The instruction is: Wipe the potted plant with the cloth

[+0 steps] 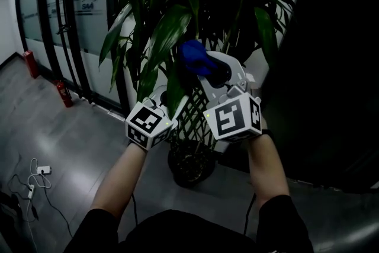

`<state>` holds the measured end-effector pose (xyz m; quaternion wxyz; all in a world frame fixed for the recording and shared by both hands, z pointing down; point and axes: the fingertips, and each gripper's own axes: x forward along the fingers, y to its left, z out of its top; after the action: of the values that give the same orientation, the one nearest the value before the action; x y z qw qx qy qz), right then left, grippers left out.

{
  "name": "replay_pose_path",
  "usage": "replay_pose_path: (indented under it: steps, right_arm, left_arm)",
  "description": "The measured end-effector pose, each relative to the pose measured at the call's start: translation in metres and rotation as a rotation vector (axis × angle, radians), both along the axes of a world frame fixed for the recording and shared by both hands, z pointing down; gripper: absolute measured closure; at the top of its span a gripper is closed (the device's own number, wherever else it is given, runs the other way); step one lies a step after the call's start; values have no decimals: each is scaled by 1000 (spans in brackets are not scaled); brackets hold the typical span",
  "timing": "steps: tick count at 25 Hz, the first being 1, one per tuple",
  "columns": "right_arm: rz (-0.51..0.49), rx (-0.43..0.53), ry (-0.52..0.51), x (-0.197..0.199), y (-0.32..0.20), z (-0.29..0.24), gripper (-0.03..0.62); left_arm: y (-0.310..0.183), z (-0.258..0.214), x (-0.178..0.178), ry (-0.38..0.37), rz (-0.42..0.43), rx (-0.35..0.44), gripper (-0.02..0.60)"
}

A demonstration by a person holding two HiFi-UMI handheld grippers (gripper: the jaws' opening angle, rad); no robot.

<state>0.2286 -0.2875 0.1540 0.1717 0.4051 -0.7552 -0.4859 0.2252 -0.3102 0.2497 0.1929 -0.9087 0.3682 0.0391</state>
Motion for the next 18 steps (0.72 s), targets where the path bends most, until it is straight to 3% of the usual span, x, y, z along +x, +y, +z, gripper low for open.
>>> replay_pose_path:
  steps: [11, 18]
  right_arm:
    - [31, 53, 174, -21, 18, 39, 503]
    - [14, 62, 209, -29, 34, 57, 503]
  left_arm:
    - [14, 6, -9, -160, -93, 77, 575]
    - [30, 20, -8, -237, -92, 113, 575]
